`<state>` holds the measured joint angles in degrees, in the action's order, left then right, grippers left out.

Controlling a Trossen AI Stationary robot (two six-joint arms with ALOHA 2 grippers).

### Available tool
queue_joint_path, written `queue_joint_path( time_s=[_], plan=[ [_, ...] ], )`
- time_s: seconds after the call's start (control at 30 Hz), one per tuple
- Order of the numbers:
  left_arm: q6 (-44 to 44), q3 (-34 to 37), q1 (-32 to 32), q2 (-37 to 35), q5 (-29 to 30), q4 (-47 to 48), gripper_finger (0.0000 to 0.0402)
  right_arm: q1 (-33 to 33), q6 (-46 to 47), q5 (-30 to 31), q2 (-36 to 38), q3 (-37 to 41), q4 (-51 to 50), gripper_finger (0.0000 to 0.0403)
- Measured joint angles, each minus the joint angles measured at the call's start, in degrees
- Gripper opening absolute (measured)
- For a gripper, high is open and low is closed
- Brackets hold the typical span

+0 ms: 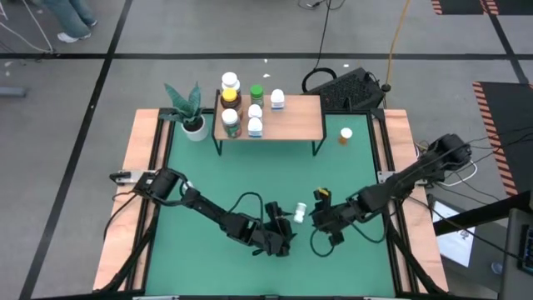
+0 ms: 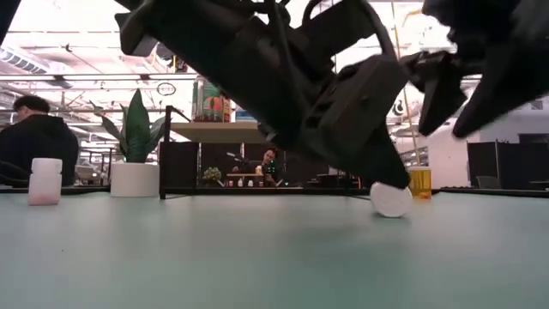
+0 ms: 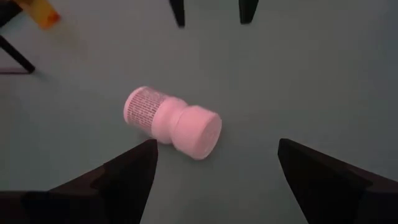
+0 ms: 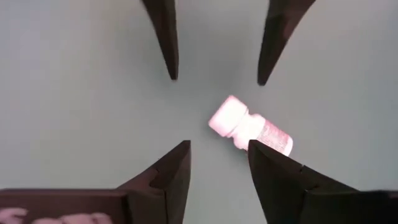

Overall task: Pick and place medicine bottles onto shelf by color
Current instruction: Put the white black pill bottle on the shelf aligned with the white blue pill bottle

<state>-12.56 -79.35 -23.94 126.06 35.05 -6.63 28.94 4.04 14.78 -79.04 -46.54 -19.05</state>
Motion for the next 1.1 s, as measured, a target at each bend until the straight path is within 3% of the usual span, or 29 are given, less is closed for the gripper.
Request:
queue_joint_path(
  time_s=[0.23,0.47,0.67,0.87,1.1],
  plan=[
    [0.0,0.0,0.0,0.0,1.4,3.5,0.0335,-4.2,-10.3,-0.1,-3.8,1.9,8.7,0.0222],
    [0.0,0.0,0.3,0.0,1.5,4.4,0.0335,-8.6,-24.9,-5.8,-9.4,1.9,11.0,0.0258],
    [-0.7,0.0,0.3,0.0,1.5,4.7,0.0335,-12.0,-31.1,-4.6,-11.2,1.9,13.7,0.0257],
    [-1.1,0.0,0.3,0.0,1.5,5.1,0.0335,-14.5,-31.3,-11.0,-14.9,1.9,14.3,0.0246],
    [-1.5,0.0,0.3,0.0,1.5,5.3,0.0335,-14.7,-27.5,-12.1,-15.9,1.8,14.8,0.0184]
  ],
)
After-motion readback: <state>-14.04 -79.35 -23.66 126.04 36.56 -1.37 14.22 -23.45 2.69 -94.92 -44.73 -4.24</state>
